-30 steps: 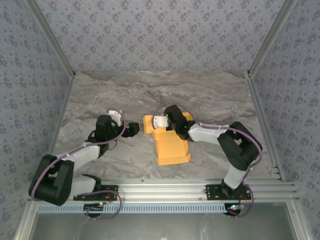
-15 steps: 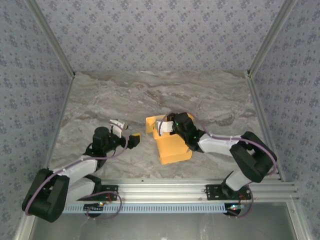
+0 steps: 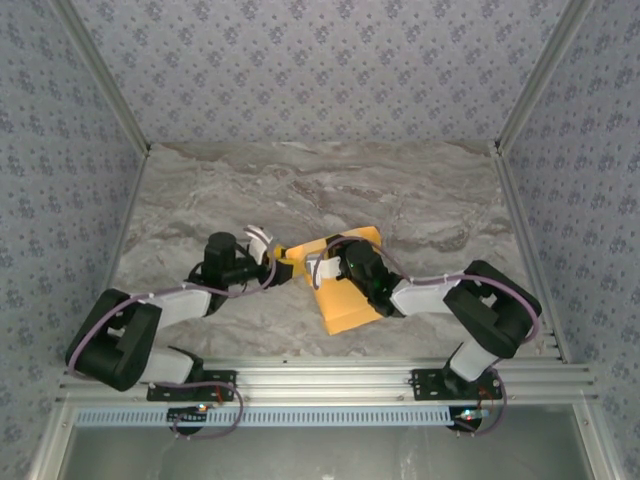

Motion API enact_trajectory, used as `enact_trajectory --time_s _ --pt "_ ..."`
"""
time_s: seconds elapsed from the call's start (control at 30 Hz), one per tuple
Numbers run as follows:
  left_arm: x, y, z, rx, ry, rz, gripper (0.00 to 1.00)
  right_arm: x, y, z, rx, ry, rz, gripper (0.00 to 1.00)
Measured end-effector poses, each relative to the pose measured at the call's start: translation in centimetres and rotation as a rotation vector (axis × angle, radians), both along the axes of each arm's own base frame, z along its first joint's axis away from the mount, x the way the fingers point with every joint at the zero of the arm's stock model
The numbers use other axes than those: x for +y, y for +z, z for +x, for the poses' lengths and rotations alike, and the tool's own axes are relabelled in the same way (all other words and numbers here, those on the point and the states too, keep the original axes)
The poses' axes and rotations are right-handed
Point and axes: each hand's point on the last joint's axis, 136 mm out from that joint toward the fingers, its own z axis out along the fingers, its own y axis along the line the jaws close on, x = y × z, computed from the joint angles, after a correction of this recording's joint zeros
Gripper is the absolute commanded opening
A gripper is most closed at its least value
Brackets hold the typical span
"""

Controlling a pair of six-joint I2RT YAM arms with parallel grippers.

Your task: Fold the paper box

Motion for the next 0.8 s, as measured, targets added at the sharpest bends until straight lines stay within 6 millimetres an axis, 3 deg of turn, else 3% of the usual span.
enact_trajectory --time_s 0.03,0.17,0.37,0.57,0.8 --pt "-0.2 0.0 -0.3 0.001 -0.016 -0.003 0.41 0.0 0.1 -0.1 0.001 -0.001 0.004 0.0" --pt "-0.7 0.5 -0.9 -0.014 -0.054 -0.014 0.41 -0.5 0.6 -0.2 0.003 -0.022 0.026 0.0" --pt "-2.4 1.2 -3.3 -0.012 -0.15 -0.039 0.67 -0.6 0.9 -0.5 0.011 -0.025 0.039 0.0" --pt "-2.9 -0.1 -6.8 0.034 -0.204 -0.058 0.72 -0.7 0.9 -0.6 0.008 -0.028 0.041 0.0" --pt "-0.4 2.0 -4.3 -0.107 0.02 -0.04 0.73 -0.9 0.5 -0.8 0.0 -0.023 0.019 0.0"
